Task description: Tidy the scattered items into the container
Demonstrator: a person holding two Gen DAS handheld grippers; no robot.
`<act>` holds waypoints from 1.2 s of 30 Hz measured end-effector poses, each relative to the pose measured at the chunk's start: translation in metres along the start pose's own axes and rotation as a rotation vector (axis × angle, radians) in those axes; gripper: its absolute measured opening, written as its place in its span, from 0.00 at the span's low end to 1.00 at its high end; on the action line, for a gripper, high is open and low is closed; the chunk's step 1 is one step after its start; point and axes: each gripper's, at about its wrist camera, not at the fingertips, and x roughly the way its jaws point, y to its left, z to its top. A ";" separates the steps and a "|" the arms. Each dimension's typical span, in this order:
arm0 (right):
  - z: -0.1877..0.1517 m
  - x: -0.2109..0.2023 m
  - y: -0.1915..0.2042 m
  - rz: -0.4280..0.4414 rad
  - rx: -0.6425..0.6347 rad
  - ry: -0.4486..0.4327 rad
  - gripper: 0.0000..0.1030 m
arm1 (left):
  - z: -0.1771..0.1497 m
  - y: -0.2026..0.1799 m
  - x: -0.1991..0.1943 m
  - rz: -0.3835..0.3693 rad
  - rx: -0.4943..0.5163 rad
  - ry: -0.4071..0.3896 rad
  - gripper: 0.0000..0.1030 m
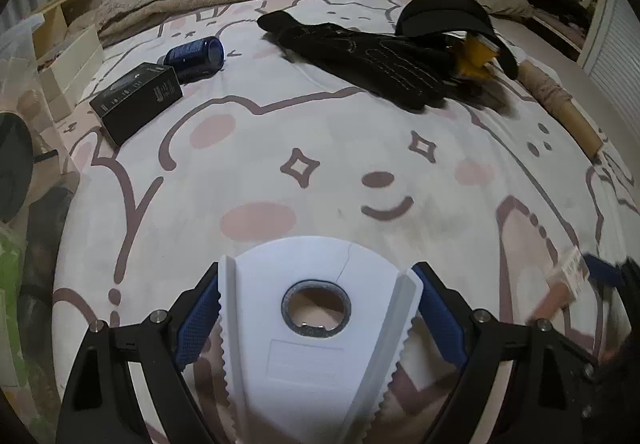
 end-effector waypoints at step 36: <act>-0.005 0.010 0.018 -0.056 -0.051 -0.071 0.84 | -0.034 0.007 0.005 -0.043 0.112 0.137 0.95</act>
